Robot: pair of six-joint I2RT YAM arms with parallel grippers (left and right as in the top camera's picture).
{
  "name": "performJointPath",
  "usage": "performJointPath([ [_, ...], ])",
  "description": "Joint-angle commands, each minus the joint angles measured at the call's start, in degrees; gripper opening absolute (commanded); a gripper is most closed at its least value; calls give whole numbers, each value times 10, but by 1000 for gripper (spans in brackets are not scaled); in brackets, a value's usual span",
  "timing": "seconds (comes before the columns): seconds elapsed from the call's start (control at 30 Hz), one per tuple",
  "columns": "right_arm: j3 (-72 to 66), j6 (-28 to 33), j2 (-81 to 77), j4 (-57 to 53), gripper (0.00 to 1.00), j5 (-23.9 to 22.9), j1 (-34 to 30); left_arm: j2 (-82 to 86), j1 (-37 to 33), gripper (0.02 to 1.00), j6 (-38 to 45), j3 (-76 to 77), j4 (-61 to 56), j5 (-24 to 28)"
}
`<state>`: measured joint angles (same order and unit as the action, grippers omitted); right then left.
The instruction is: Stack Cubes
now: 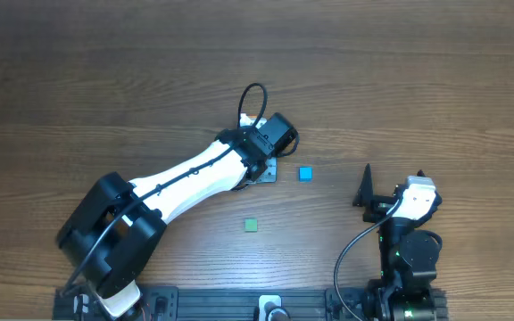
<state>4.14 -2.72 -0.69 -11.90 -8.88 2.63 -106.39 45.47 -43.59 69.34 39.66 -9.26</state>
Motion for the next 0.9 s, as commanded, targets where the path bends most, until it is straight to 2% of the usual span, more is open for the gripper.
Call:
performJointPath([
  [0.03, -4, 2, 3, 0, 993, 2, -4, 18, 2, 42, -9, 12, 0, -1],
  [0.4, -4, 2, 3, 0, 991, 3, -4, 18, 2, 64, -8, 12, 1, -1],
  [0.5, -4, 2, 3, -1, 993, 3, -4, 18, 2, 169, -8, 12, 1, -1],
  [0.9, -4, 2, 3, 0, 991, 2, -4, 17, 2, 308, -8, 12, 1, -3],
])
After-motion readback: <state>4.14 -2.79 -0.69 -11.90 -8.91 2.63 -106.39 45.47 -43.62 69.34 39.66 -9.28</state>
